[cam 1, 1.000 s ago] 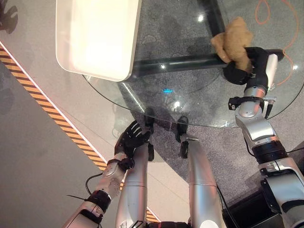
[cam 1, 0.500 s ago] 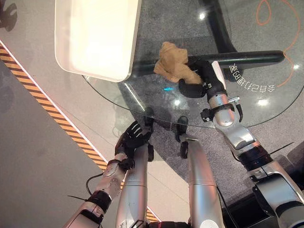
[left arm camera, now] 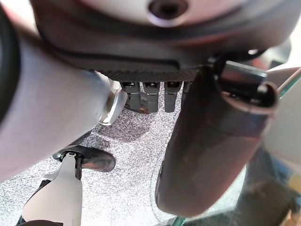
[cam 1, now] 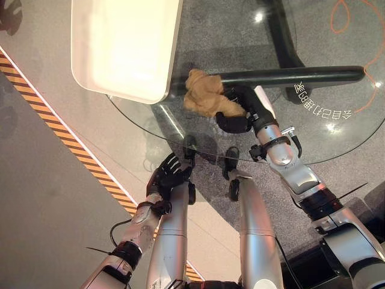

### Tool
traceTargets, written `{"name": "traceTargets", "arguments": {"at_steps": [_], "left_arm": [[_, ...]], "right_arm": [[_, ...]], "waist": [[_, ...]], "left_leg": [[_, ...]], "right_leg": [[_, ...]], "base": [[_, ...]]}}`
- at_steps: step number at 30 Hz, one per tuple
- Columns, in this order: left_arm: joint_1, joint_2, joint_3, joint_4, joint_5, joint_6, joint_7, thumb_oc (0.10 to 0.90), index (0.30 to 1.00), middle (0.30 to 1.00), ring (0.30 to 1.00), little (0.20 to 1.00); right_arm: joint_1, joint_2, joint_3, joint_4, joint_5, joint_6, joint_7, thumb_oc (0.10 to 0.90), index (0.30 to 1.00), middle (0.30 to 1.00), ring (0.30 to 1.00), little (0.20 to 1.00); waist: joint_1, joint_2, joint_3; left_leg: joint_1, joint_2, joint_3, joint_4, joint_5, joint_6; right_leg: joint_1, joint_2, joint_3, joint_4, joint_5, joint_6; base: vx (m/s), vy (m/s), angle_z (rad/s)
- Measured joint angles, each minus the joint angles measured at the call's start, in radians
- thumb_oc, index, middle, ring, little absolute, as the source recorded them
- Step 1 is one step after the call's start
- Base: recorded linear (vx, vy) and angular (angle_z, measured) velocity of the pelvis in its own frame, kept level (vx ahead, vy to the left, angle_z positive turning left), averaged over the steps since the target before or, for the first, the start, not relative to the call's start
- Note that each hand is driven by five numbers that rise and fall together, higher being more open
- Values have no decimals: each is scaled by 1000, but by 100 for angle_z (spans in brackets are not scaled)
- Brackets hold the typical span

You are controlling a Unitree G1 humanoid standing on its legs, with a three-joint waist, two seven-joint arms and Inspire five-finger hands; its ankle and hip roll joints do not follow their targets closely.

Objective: Wipe the table with a cloth and put it in the basket.

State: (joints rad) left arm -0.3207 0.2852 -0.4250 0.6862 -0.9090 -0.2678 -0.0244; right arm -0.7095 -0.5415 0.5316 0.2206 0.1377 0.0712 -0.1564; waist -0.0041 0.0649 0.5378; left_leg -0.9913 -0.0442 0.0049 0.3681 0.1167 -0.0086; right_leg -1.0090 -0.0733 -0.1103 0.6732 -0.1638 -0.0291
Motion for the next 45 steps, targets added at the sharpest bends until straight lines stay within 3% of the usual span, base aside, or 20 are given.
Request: {"name": "traceTargets", "arguments": {"at_steps": [4,9,14,23,29,45], "left_arm": [[-1,1,-2,-5,0,0,-2,800,900,900,900,900],[-2,18,-31,-26,0,1,-2,800,900,900,900,900],[-3,34,-32,-38,0,14,-2,800,900,900,900,900],[-3,34,-34,-40,0,14,-2,800,900,900,900,900],[-3,35,-34,-38,0,10,-2,800,900,900,900,900],[-3,39,-34,-30,0,-9,-1,800,900,900,900,900]], "right_arm": [[15,20,27,-3,0,0,51,100,300,300,300,200],[5,-20,56,-15,-22,0,140,100,300,300,300,200],[3,-43,60,-30,-20,-1,148,100,300,300,300,200],[23,-38,20,-22,-17,-24,-1,100,300,300,300,200],[59,-6,-56,-7,-16,-56,-168,100,300,300,300,200],[77,8,-165,47,101,-101,-356,100,300,300,300,200]], "waist": [[2,0,0],[2,-1,0],[1,-1,1],[-2,-2,1],[-12,-3,1],[-29,-19,3]], "left_leg": [[-6,-4,-12,-1,-3,4],[-13,-14,-17,1,-3,4],[-21,-16,-17,18,0,5],[-22,-22,-17,22,-5,8],[-25,-25,-14,27,-11,16],[-28,-27,10,39,-23,37]], "right_leg": [[0,-5,-13,3,-3,-2],[-5,-15,-20,5,-10,2],[-6,-17,-20,11,-10,5],[-11,-25,-19,17,-15,5],[-11,-25,-12,9,-12,12],[-11,-29,15,-1,-4,30]], "base": [[4,-19,6],[9,-41,6],[1,-8,0],[0,0,0],[3,-1,-1],[1,-5,-2]]}}
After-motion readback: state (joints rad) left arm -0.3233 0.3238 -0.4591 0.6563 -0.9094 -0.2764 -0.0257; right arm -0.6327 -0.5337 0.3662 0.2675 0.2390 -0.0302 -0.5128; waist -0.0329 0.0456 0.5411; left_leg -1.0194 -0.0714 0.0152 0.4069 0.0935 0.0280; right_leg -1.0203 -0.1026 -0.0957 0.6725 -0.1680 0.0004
